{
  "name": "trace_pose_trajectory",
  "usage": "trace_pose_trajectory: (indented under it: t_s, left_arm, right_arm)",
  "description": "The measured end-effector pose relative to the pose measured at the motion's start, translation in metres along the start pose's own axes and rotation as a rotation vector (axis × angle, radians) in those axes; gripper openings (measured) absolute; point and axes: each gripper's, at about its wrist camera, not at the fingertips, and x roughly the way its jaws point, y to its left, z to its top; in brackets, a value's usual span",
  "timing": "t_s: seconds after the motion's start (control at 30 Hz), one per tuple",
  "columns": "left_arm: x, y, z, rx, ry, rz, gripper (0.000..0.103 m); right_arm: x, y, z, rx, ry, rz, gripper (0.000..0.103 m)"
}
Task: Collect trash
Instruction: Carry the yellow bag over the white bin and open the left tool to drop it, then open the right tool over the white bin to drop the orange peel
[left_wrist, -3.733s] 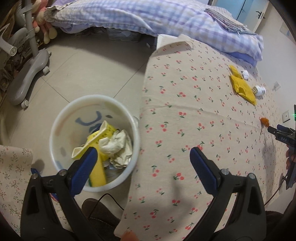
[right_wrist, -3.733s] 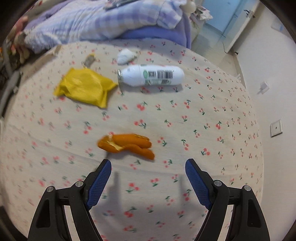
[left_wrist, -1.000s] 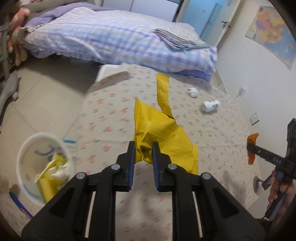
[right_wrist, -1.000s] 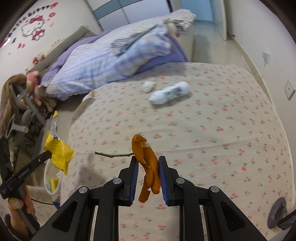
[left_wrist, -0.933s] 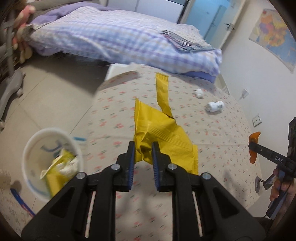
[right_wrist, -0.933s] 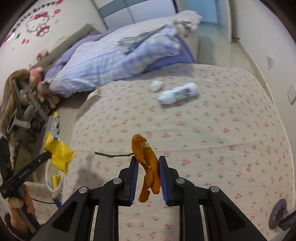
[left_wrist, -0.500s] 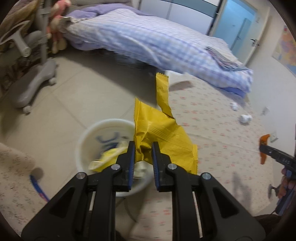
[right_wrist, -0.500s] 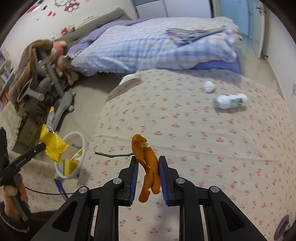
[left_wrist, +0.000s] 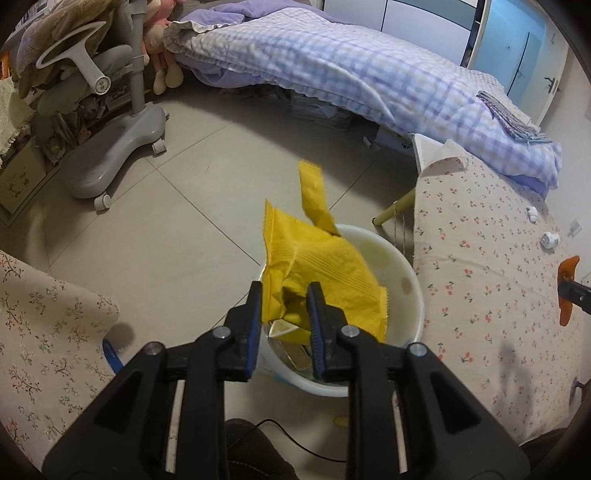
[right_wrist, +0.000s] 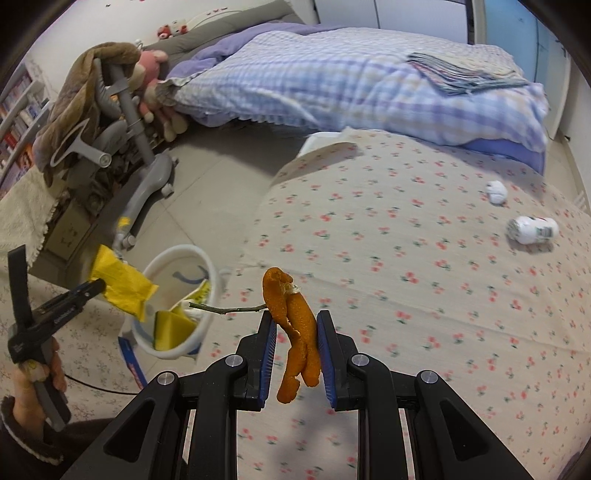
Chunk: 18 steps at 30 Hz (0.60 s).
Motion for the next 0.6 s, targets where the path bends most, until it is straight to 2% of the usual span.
trace_pose_trajectory:
  t_s: [0.03,0.1,0.23,0.33,0.6]
  left_arm:
    - [0.002,0.002,0.0,-0.001,0.013,0.003,0.054]
    - [0.003,0.005,-0.002,-0.024,0.028,0.013,0.08]
    - [0.0,0.017,-0.007,-0.099,0.062,-0.02,0.082]
    - [-0.001,0.024,-0.013,-0.121,0.07,0.0,0.087]
    - [-0.002,0.047,-0.024,-0.151,0.088,0.031,0.092]
  right_arm:
    - [0.004,0.005,0.001,-0.004,0.003,0.005,0.023]
    - [0.009,0.015,0.002,-0.011,0.009,0.014,0.023]
    - [0.023,0.038,0.006,-0.029,0.028,0.047,0.023]
    - [0.037,0.057,0.01,-0.044,0.044,0.073,0.023]
    - [0.076,0.094,0.019,-0.044,0.089,0.148,0.024]
